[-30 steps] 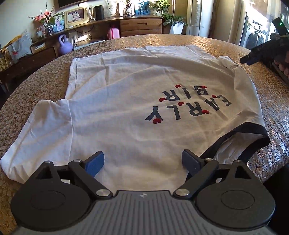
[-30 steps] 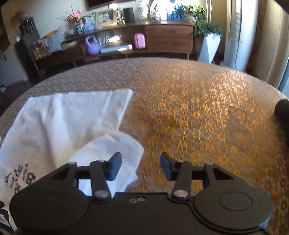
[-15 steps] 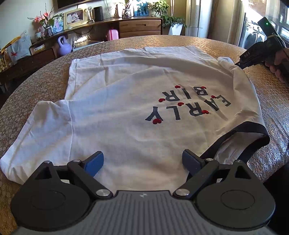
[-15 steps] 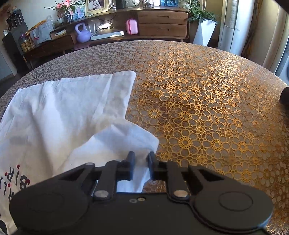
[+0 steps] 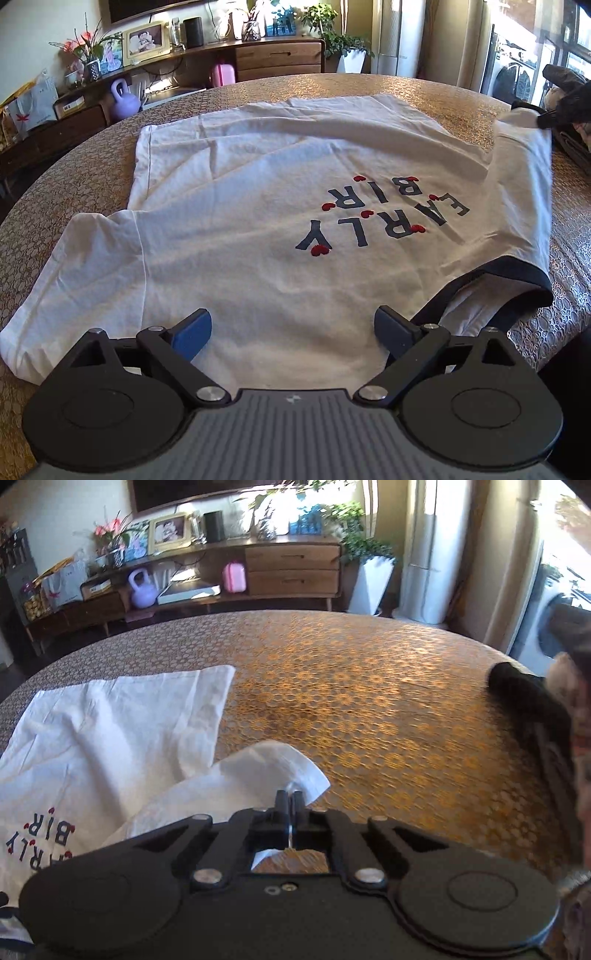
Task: Fold clothes
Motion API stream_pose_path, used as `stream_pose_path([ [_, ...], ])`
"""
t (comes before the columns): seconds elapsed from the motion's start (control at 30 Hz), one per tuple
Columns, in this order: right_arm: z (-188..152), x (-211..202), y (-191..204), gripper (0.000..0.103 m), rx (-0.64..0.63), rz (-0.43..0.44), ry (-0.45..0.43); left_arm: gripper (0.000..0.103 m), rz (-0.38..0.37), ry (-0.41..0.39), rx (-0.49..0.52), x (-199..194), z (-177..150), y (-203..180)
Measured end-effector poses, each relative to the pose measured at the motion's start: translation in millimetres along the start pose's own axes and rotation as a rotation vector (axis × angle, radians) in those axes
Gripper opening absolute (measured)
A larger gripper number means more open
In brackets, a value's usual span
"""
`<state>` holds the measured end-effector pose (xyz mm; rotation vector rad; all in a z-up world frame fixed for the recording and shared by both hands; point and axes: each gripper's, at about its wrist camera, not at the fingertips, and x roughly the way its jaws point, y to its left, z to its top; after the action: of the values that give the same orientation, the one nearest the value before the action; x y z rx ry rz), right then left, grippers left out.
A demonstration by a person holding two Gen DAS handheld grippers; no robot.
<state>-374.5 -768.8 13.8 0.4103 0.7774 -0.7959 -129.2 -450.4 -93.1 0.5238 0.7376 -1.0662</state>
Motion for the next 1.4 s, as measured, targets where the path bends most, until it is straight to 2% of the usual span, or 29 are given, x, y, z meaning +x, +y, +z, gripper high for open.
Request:
stream_pose_path([
  [0.13, -23, -45, -8, 0.081, 0.015, -0.030, -0.028, 0.096, 0.003, -0.005, 0.040, -1, 1, -2],
  [0.3, -77, -61, -17, 0.077, 0.070, -0.079, 0.023, 0.096, 0.024, -0.019, 0.180, -7, 1, -11],
  [0.37, -96, -60, -20, 0.080, 0.103, -0.099, 0.045, 0.096, 0.024, -0.028, 0.213, -9, 0, -14],
  [0.4, -103, -57, -21, 0.095, 0.119, -0.097, 0.048, 0.096, 0.024, -0.031, 0.216, -9, -1, -13],
  [0.43, -108, -52, -21, 0.103, 0.123, -0.080, 0.064, 0.096, 0.023, -0.034, 0.219, -9, -1, -13],
  [0.5, -114, -46, -18, 0.103, 0.114, -0.052, 0.091, 0.096, 0.026, -0.029, 0.207, -9, -1, -9],
  [0.6, -113, -55, 0, 0.103, 0.035, -0.127, 0.045, 0.096, 0.048, -0.038, 0.218, -12, -2, -7],
  [0.7, -111, -69, 22, 0.103, -0.063, -0.071, -0.020, 0.096, 0.058, -0.043, 0.219, -16, -4, -4],
  [0.77, -113, -75, 48, 0.103, -0.177, 0.049, -0.025, 0.096, 0.060, -0.034, 0.208, -14, -5, 0],
  [0.87, -119, -72, 92, 0.103, -0.313, 0.195, 0.023, 0.096, 0.057, -0.026, 0.187, -14, -7, 2],
  [0.97, -137, -71, 132, 0.103, -0.474, 0.308, 0.056, 0.096, 0.057, -0.024, 0.184, -14, -7, 3],
  [1.03, -150, -73, 153, 0.103, -0.572, 0.335, 0.075, 0.096, 0.056, -0.025, 0.182, -14, -8, 3],
  [1.17, -167, -73, 172, 0.103, -0.696, 0.341, 0.092, 0.096, 0.042, -0.016, 0.153, -13, -7, 7],
  [1.33, -176, -67, 184, 0.103, -0.754, 0.302, 0.087, 0.097, 0.026, -0.005, 0.123, -11, -7, 11],
  [1.4, -174, -66, 183, 0.103, -0.737, 0.292, 0.081, 0.097, 0.028, -0.004, 0.132, -11, -6, 10],
])
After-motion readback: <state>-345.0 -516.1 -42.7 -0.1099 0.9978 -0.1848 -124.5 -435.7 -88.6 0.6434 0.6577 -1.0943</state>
